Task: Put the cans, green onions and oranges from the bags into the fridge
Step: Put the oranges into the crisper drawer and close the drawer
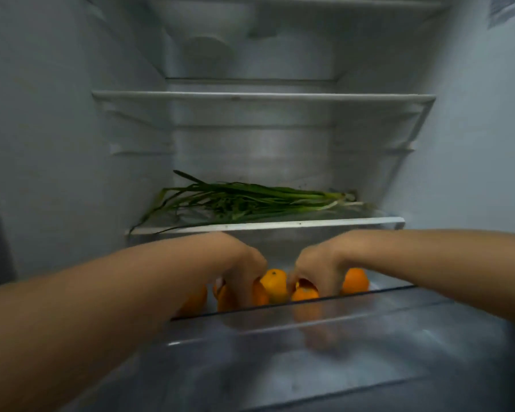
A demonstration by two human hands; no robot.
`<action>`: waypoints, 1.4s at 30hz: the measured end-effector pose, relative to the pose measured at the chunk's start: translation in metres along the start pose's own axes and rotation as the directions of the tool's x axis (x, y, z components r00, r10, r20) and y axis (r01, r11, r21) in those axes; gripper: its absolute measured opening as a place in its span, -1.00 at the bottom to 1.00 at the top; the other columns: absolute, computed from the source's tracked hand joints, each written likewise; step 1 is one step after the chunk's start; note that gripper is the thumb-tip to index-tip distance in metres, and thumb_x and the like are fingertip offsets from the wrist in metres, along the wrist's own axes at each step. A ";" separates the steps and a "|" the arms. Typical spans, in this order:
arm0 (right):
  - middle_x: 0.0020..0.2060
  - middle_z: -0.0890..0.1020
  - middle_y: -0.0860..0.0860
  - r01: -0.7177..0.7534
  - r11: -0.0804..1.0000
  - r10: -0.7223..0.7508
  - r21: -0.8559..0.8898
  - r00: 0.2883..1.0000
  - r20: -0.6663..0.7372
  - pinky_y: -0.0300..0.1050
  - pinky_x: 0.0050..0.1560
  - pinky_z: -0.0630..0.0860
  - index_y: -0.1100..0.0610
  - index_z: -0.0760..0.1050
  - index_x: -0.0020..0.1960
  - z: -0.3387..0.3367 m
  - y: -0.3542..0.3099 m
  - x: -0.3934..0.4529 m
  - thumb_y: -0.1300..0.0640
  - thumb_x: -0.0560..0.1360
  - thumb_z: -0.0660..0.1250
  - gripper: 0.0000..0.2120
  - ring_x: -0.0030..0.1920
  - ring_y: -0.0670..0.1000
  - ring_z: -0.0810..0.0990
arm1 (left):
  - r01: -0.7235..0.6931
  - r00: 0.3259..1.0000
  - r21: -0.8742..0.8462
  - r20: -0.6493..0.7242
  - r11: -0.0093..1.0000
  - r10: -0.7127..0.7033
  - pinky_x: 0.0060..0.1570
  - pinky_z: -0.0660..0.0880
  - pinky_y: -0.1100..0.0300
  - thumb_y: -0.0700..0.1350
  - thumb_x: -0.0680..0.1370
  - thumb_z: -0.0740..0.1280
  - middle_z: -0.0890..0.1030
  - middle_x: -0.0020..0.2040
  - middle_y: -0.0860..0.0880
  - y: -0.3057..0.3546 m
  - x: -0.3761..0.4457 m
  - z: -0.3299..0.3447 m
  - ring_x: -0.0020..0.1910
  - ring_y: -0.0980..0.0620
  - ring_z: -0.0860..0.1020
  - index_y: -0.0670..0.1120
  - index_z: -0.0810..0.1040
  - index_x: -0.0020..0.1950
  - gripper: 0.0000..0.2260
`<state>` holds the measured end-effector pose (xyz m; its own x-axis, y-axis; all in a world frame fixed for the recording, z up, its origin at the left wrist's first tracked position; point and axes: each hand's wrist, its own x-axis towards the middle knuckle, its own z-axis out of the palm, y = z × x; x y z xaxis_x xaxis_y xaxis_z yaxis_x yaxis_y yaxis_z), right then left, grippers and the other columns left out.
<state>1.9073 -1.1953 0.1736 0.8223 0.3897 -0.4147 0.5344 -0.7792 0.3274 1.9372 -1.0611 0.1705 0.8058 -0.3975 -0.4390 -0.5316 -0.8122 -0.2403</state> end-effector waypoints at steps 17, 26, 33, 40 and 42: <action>0.18 0.49 0.22 0.114 0.981 -0.123 -0.156 0.991 -0.053 -0.01 0.08 0.43 0.19 0.36 0.28 0.019 0.001 0.028 0.10 0.51 0.28 -0.63 0.15 0.23 0.49 | 0.070 0.997 -0.047 -0.005 0.996 -0.071 0.21 0.44 0.02 0.01 0.54 0.30 0.51 0.29 -0.18 0.007 -0.001 0.019 0.24 -0.18 0.50 -0.16 0.41 0.32 -0.59; 0.20 0.57 0.12 0.097 0.917 0.174 0.386 0.776 -0.606 -0.21 -0.05 0.35 0.19 0.43 0.27 -0.026 0.004 -0.068 0.04 0.54 0.22 -0.64 0.16 0.07 0.53 | 0.369 0.689 -0.038 -0.659 0.929 -0.301 -0.05 0.45 0.08 -0.10 0.59 0.18 0.55 0.19 -0.14 0.042 -0.096 -0.008 0.15 -0.16 0.54 -0.13 0.51 0.18 -0.76; -0.15 0.69 0.15 -0.196 0.939 0.270 0.282 -0.086 -0.959 0.22 0.25 0.32 0.20 0.60 -0.11 0.085 -0.044 -0.110 -0.07 0.41 0.12 -0.59 0.08 0.13 0.48 | 0.228 0.093 -0.161 -0.978 0.960 -0.186 -0.25 0.55 0.04 -0.05 0.51 0.10 0.65 -0.16 -0.20 0.097 -0.125 0.083 -0.17 -0.22 0.65 -0.23 0.60 -0.10 -0.65; 0.29 0.26 0.15 -0.347 0.885 0.307 0.311 -0.070 -0.949 0.08 0.46 -0.30 0.15 0.27 0.27 0.138 -0.055 -0.079 -0.21 0.55 -0.21 -0.44 0.30 0.18 0.23 | 0.398 -0.012 -0.117 -0.992 0.910 -0.123 0.49 -0.26 0.05 0.17 0.62 -0.19 0.28 0.35 -0.16 0.077 -0.088 0.146 0.56 -0.02 -0.11 -0.19 0.24 0.36 -0.45; 0.28 0.26 0.15 -0.362 0.873 0.309 0.328 -0.111 -0.944 0.08 0.46 -0.32 0.15 0.27 0.27 0.133 -0.055 -0.074 -0.21 0.55 -0.21 -0.44 0.30 0.18 0.23 | 0.403 -0.055 -0.117 -0.993 0.908 -0.103 0.49 -0.26 0.04 0.18 0.61 -0.18 0.28 0.33 -0.16 0.068 -0.081 0.142 0.55 0.06 -0.23 -0.16 0.20 0.40 -0.45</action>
<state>1.7910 -1.2467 0.0731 0.2587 0.1794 0.9492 0.1049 -0.9820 0.1570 1.7983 -1.0234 0.0664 0.2695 -0.3183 0.9089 -0.1271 -0.9473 -0.2941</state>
